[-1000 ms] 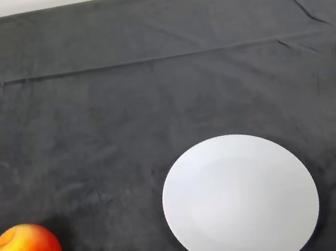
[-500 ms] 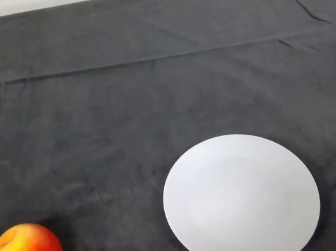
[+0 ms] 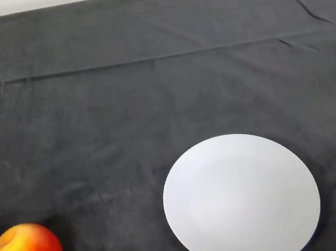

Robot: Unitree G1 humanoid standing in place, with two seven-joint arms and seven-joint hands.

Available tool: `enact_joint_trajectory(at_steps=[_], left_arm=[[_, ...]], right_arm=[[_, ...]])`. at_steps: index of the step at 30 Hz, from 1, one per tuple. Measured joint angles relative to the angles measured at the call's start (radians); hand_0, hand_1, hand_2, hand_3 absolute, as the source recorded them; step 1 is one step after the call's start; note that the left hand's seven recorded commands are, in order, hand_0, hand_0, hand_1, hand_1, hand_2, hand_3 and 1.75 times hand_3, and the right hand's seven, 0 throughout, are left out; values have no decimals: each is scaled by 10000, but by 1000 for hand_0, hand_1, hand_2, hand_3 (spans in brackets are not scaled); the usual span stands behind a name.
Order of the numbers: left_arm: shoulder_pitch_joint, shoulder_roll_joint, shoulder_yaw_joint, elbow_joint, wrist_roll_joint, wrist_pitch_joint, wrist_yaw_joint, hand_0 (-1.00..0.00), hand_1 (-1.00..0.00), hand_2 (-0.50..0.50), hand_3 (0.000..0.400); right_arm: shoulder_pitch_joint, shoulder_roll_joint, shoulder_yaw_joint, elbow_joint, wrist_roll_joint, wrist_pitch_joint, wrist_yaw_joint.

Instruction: Move the apple to the plate

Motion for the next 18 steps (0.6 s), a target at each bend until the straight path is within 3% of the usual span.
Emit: enact_joint_trajectory(at_steps=[6, 18], left_arm=[[-66, -1, -546, -411, 287, 499, -74, 0, 0, 0, 0], [-972, -9, -1707, -1190, 717, 1501, -57, 0, 0, 0, 0]], right_arm=[[0, 0, 3, -1, 0, 0, -1], [0, 0, 9, -11, 0, 0, -4]])
